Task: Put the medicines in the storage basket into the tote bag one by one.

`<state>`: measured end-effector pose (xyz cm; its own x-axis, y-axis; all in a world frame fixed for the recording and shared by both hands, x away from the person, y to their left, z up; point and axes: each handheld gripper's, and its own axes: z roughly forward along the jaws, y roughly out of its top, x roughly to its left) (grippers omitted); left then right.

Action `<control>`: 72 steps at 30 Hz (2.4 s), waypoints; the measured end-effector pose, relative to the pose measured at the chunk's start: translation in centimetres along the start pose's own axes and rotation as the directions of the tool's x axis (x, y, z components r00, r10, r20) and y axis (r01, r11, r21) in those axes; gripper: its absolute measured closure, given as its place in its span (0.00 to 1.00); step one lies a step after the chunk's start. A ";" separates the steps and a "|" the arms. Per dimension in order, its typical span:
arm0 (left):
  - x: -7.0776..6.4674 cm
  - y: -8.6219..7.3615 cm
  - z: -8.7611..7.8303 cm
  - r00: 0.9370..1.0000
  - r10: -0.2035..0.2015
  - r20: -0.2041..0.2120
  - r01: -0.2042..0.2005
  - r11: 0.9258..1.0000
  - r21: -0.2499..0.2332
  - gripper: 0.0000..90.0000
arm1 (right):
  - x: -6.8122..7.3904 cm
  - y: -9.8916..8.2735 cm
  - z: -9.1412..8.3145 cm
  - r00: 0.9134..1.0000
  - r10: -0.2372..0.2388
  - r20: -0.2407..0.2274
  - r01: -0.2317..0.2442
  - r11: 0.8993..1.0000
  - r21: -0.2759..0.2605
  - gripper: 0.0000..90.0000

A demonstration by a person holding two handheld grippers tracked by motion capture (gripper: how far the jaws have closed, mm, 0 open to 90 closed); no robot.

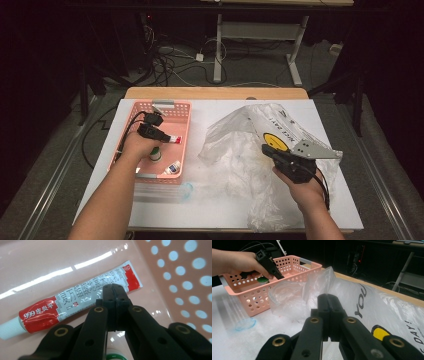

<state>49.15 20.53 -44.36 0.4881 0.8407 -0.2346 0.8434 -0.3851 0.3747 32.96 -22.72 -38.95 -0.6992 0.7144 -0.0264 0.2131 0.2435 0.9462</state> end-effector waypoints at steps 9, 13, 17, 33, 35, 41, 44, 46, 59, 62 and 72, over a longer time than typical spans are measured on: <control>0.6 1.1 0.1 0.999 -0.014 -0.052 0.012 0.999 -0.031 0.98 | 0.0 -0.1 0.0 1.000 0.004 0.002 -0.004 1.000 0.006 1.00; 0.9 1.5 0.6 0.997 -0.025 -0.079 0.022 0.999 -0.040 0.98 | 0.0 -0.1 0.1 1.000 0.008 0.002 -0.008 1.000 0.005 1.00; 1.0 1.6 0.3 0.992 -0.042 -0.118 0.032 0.996 -0.086 0.98 | -0.1 -0.2 0.1 1.000 0.006 0.002 -0.006 1.000 0.009 1.00; 2.4 1.1 -0.8 0.948 -0.135 -0.287 0.098 0.986 -0.138 0.98 | 0.2 -0.1 0.1 1.000 -0.001 -0.003 0.001 1.000 0.009 1.00; 2.6 1.1 -0.5 0.946 -0.140 -0.291 0.109 0.987 -0.119 0.98 | 0.1 -0.1 0.1 1.000 0.000 -0.004 0.000 1.000 0.008 1.00; 2.5 0.9 -0.4 0.948 -0.120 -0.295 0.101 0.992 -0.078 0.98 | 0.1 -0.1 0.1 1.000 0.001 -0.004 0.000 1.000 0.007 1.00; 2.3 0.6 -0.5 0.955 -0.100 -0.279 0.089 0.995 -0.053 0.98 | 0.2 -0.1 0.1 1.000 0.001 -0.006 -0.001 1.000 0.009 1.00; 2.1 0.4 -0.6 0.957 -0.078 -0.280 0.071 0.997 -0.033 0.98 | 0.2 -0.1 0.1 1.000 -0.001 -0.005 0.001 1.000 0.009 1.00; 1.4 -0.1 -1.9 0.993 0.059 -0.107 -0.075 0.985 -0.157 0.72 | 0.4 -0.1 0.1 1.000 0.001 -0.011 -0.001 1.000 0.006 1.00; 1.6 0.0 -1.3 0.994 0.064 -0.093 -0.076 0.989 -0.125 0.57 | 0.4 -0.1 0.1 1.000 0.004 -0.011 -0.004 1.000 0.007 1.00; 2.5 0.0 0.2 0.995 0.055 -0.081 -0.056 0.998 -0.019 0.50 | 0.3 -0.2 0.2 1.000 0.006 -0.008 -0.006 1.000 0.014 1.00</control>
<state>50.43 22.50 -45.11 0.5137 0.8463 -0.1408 0.8103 -0.4247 0.4039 32.84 -22.42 -39.22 -0.7032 0.7107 -0.0181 0.2268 0.2485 0.9417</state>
